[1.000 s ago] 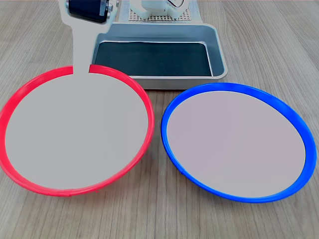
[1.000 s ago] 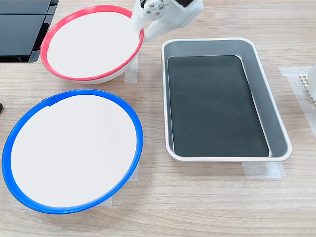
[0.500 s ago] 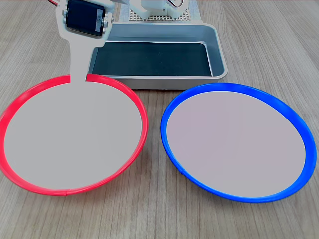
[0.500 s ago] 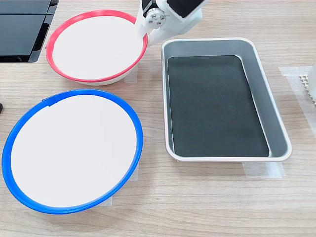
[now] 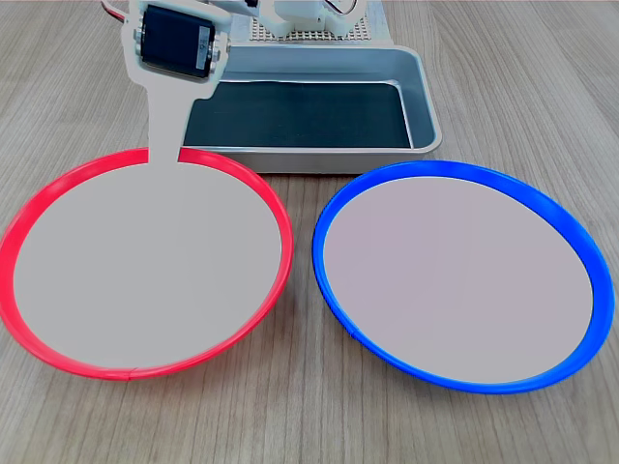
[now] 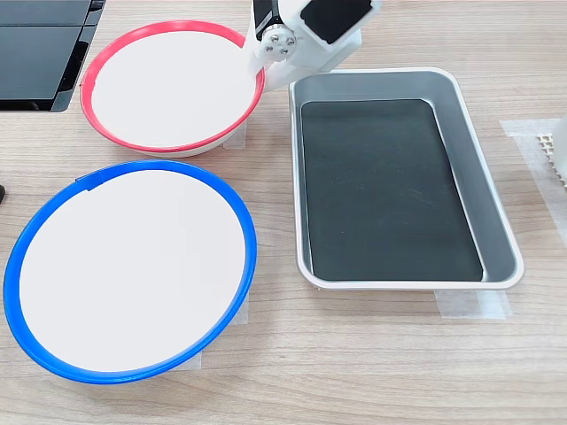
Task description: Lift the stacked dish and set it down on the table.
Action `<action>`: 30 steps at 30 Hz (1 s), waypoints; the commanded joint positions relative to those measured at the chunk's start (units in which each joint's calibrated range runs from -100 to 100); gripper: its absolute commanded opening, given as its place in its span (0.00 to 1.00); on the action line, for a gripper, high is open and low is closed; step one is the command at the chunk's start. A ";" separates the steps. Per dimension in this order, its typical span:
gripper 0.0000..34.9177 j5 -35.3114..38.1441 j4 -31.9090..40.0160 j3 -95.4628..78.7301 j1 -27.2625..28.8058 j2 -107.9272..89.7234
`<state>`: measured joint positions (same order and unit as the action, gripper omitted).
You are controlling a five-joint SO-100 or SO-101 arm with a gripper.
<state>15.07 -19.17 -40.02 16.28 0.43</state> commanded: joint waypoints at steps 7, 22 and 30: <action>0.29 2.05 0.22 -1.81 0.23 -2.52; 0.00 -3.08 -29.49 -8.27 -6.73 -40.04; 0.00 -11.87 -14.72 -41.41 -15.48 -73.22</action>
<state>6.03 -38.58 -66.79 3.81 -55.50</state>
